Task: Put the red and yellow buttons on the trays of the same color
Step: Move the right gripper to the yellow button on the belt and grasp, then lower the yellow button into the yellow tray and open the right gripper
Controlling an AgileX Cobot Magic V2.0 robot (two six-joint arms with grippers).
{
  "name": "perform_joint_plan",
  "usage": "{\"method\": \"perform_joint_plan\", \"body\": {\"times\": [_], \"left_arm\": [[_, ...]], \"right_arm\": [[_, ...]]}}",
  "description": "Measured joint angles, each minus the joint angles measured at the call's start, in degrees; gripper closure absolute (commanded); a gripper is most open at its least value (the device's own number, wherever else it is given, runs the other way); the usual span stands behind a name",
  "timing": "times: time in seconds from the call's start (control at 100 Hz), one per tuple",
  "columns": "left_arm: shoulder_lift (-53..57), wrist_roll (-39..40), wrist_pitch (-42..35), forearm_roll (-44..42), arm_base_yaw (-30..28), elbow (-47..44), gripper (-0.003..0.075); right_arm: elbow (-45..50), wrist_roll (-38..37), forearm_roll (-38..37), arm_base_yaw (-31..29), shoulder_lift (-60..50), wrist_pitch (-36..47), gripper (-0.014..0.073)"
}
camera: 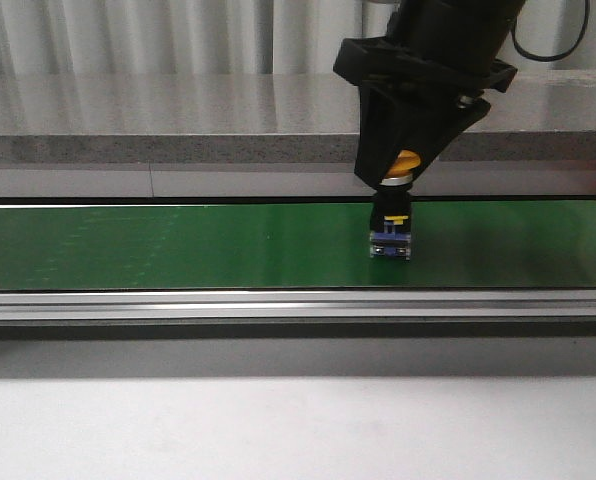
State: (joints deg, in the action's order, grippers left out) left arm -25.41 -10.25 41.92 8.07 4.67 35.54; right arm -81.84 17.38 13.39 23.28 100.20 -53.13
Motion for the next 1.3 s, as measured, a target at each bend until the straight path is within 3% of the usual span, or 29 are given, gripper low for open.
{"method": "perform_joint_plan", "body": {"times": [0.22,0.41,0.63,0.97,1.3], "left_arm": [[0.0,0.0,0.0,0.0,0.0,0.0,0.0741],[0.0,0.0,0.0,0.0,0.0,0.0,0.0741],[0.0,0.0,0.0,0.0,0.0,0.0,0.0741],[0.0,0.0,0.0,0.0,0.0,0.0,0.0741],[0.0,0.0,0.0,0.0,0.0,0.0,0.0741]], "right_arm": [[0.0,-7.5,-1.8,0.0,-2.1,0.7,0.0472],[0.0,-21.3,-11.2,0.0,-5.9,-0.4,0.0472],[0.1,-31.0,-19.0,0.0,-7.2,-5.0,0.0472],[7.7,-35.7,-20.7,-3.4,-12.5,-4.1,0.0472],[16.6,-36.0,-20.9,-13.3,-22.9,-3.3,0.0472]]}}
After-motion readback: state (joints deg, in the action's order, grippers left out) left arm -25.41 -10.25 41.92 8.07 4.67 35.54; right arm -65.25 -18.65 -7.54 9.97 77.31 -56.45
